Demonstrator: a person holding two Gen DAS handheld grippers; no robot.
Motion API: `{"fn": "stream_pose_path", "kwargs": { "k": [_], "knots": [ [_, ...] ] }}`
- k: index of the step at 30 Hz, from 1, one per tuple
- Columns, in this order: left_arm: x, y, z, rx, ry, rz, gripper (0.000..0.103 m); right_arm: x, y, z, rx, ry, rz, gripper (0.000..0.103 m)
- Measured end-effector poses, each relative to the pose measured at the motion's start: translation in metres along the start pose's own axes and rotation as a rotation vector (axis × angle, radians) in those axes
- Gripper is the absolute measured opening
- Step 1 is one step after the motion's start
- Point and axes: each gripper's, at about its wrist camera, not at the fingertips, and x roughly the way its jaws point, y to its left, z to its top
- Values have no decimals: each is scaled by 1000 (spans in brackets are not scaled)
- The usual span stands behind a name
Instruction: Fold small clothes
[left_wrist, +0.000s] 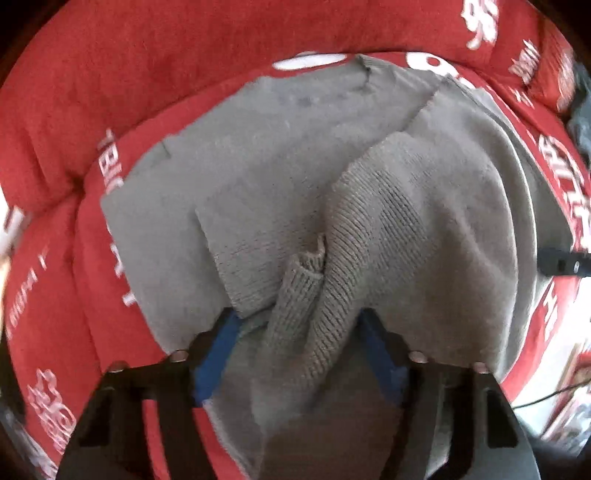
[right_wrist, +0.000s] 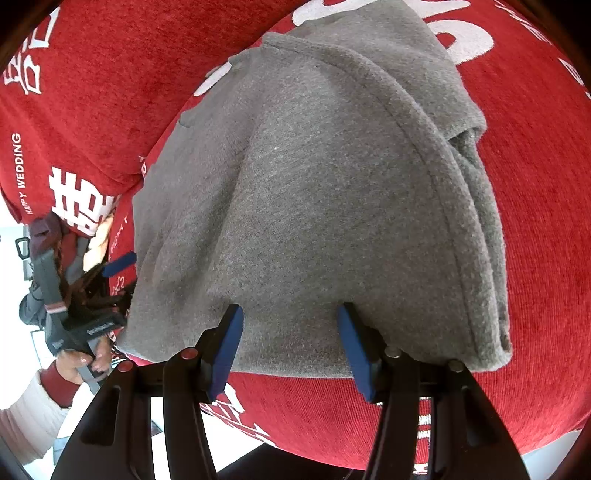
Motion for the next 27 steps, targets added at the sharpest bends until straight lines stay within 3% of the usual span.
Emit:
{"fn": "stream_pose_path", "kwargs": {
  "k": [4,6,9,18,19,21,23,27],
  "knots": [
    [-19,30,2,-162,-44,-97,68,0,-1,0,3,0,5,58],
    [-28,43,2,-189,-65,-79,68,0,-1,0,6,0,9,58],
    [-23,56,4,-172,-45,-12,68,0,-3,0,9,-1,15,58],
    [-9,13,13,-50,-15,-21,68,1,-3,1,3,6,13,58],
    [-8,9,12,-47,-11,-18,60,1,-3,1,4,5,13,58],
    [-3,1,5,-39,-5,2,26,1,-3,1,4,4,13,58],
    [-2,-2,3,-48,-2,-12,10,1,-3,2,6,4,14,58],
    [-21,12,-1,-146,-63,-84,10,-8,1,5,8,9,9,58]
  ]
}}
